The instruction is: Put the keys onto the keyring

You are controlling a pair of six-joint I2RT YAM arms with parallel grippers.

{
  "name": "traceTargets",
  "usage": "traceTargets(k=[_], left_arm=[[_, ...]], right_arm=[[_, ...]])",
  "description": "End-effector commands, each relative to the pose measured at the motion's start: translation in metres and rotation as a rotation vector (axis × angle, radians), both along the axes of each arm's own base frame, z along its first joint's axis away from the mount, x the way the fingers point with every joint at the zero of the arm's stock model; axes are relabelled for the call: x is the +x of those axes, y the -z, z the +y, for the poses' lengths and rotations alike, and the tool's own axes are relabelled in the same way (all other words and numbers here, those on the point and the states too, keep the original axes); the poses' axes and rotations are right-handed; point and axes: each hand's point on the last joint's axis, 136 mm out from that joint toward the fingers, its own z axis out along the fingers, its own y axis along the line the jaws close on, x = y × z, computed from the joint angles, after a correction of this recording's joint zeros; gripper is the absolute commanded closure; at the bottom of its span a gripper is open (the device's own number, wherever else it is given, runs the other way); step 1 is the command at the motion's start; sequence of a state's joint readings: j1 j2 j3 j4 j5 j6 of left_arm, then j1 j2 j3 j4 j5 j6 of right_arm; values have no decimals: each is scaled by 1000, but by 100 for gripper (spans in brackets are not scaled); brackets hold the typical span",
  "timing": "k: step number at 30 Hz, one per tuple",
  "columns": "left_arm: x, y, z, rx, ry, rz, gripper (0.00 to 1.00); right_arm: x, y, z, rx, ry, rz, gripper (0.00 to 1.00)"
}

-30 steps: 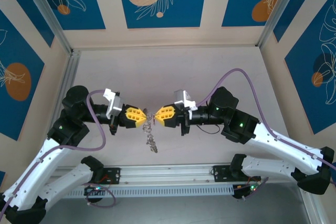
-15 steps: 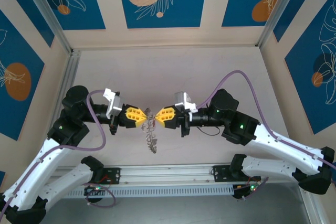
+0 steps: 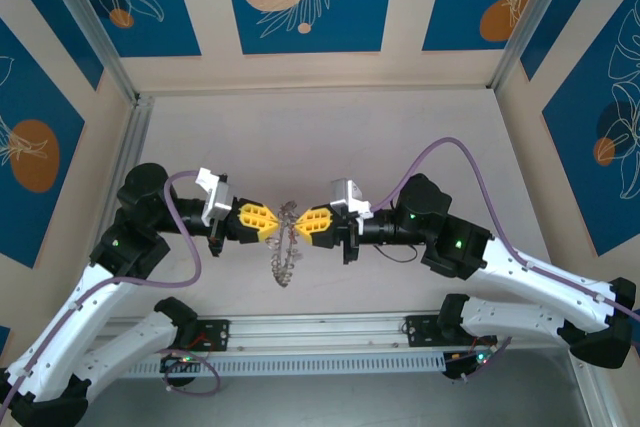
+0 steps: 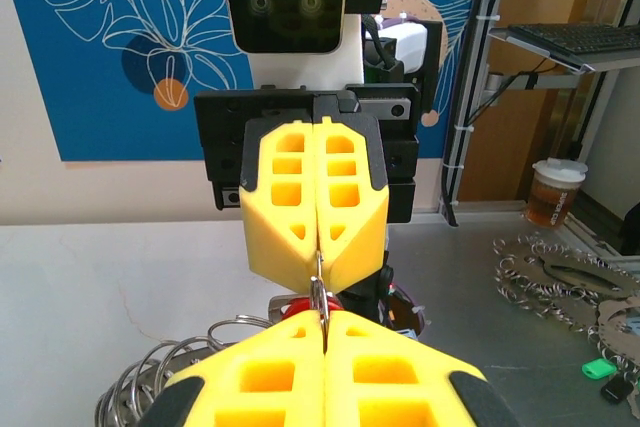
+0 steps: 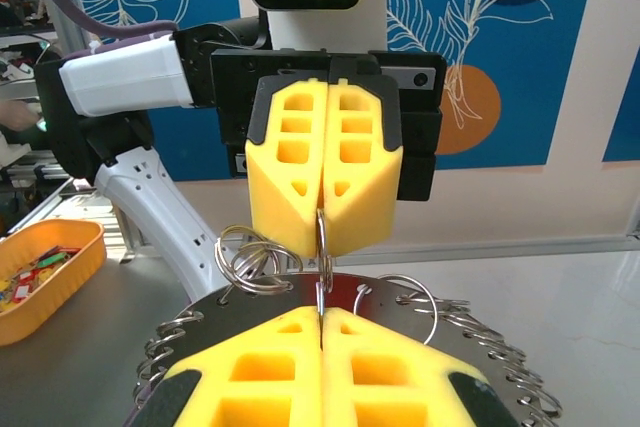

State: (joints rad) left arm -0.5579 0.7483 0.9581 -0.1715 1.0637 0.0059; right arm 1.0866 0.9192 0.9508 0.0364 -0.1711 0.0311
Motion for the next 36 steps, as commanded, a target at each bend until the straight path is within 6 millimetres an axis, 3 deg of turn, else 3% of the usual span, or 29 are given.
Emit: traceTargets(k=[1,36], left_arm=[[-2,-11,4,-33,-5,-54,100],[0,-12,4,-37,-14,-54,100]], right_arm=[[3,-4,-3,19,36,-31,100],[-6,-10,-2,53,0,-44,100]])
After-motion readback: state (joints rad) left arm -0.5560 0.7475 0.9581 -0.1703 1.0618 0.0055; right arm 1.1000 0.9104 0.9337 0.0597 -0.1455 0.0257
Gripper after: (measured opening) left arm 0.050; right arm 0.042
